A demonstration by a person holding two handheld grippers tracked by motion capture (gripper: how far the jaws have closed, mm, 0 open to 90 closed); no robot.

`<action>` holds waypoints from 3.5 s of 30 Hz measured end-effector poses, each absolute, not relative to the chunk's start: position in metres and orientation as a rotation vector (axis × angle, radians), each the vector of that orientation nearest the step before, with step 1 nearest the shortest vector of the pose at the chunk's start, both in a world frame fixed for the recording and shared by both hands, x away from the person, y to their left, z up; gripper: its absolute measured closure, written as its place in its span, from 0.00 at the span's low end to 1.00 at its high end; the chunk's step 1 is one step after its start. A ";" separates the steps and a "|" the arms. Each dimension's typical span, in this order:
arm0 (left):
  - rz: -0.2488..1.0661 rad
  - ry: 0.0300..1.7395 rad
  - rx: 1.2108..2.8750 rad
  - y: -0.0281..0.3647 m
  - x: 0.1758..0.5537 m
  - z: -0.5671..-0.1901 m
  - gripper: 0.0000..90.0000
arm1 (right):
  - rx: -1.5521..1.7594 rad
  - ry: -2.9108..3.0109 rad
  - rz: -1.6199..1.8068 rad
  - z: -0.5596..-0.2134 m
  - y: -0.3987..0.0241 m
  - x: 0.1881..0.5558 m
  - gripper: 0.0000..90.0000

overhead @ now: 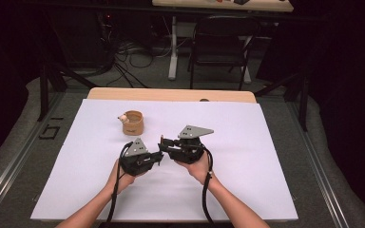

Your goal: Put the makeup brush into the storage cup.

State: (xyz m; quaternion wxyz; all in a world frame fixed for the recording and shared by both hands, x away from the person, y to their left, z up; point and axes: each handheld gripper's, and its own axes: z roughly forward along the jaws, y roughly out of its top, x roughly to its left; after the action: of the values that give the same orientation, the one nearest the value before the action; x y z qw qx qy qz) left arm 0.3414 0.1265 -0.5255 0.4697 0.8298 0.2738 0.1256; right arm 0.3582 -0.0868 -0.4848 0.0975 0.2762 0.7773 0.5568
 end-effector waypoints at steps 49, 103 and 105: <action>0.186 0.586 2.065 0.140 0.352 -0.542 0.76 | 0.667 2.283 1.705 -0.467 -0.101 0.351 0.93; 0.191 0.407 2.385 0.133 0.349 -0.529 0.95 | 0.738 2.489 1.467 -0.480 -0.130 0.360 0.17; 0.197 0.402 2.399 0.133 0.350 -0.528 0.95 | 0.734 2.487 1.459 -0.481 -0.131 0.360 0.17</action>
State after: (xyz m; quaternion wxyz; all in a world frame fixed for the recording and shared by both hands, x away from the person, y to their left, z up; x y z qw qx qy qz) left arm 0.3497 0.1327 -0.5275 0.3433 0.9232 0.1549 0.0758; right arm 0.3597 -0.1307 -0.4814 0.0828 0.2459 0.8329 0.4887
